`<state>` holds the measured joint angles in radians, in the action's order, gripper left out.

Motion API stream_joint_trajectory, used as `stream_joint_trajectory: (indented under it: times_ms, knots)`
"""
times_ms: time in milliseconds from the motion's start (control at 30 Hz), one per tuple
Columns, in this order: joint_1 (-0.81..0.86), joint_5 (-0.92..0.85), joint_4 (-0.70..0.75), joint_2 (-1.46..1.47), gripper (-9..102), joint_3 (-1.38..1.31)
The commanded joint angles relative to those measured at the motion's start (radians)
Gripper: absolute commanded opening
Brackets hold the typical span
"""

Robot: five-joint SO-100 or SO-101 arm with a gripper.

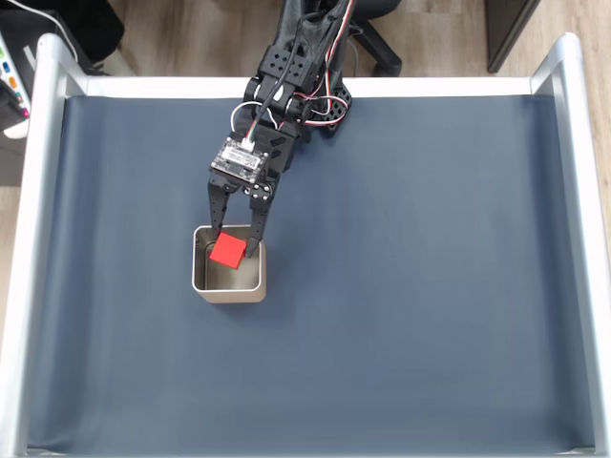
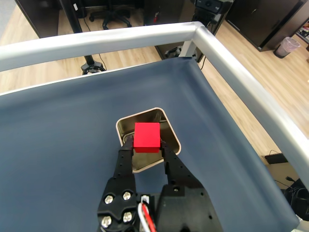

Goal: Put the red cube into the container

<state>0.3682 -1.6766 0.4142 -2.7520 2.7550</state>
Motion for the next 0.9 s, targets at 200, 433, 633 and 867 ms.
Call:
stream_joint_trajectory:
  times_ms: [200, 433, 633, 867]
  knots:
    - [0.009, 0.008, -0.037, -0.018, 4, -0.006]
    - [0.009, 0.020, -0.055, -0.006, 10, -0.003]
    - [0.012, 0.009, -0.067, -0.002, 12, 0.023]
    - [0.017, 0.009, -0.124, 0.005, 17, 0.069]
